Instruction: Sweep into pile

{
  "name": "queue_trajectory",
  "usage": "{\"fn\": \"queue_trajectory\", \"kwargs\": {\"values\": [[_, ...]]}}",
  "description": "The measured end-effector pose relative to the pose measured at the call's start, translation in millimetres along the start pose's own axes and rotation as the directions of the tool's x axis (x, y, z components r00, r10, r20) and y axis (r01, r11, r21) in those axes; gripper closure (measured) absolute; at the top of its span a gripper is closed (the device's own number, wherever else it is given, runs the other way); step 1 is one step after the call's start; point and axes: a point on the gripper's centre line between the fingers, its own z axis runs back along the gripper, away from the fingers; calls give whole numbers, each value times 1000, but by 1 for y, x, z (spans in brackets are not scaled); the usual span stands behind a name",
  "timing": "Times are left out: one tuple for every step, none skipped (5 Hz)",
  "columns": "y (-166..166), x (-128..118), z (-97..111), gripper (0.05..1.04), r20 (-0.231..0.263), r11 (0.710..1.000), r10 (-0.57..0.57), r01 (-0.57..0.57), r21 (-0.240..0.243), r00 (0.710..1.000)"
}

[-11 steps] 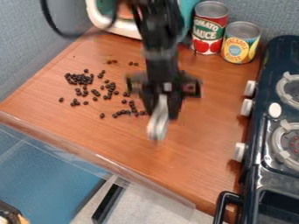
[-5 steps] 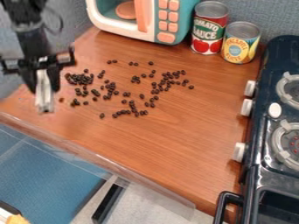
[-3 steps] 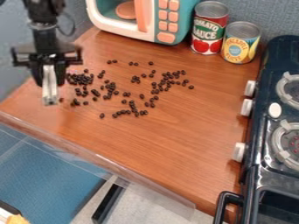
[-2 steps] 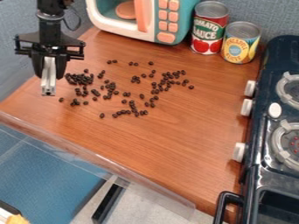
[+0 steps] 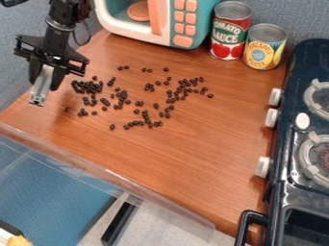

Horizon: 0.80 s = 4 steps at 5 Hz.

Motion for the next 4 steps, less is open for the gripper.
{"fn": "queue_trajectory", "kwargs": {"values": [[9, -5, -12, 697, -14, 1000, -17, 17, -7, 1000], [11, -8, -18, 697, -32, 997, -38, 36, -61, 999], [11, -7, -22, 697, -24, 992, -28, 25, -123, 999], [6, -9, -26, 697, -13, 989, -21, 19, -144, 1000]]}}
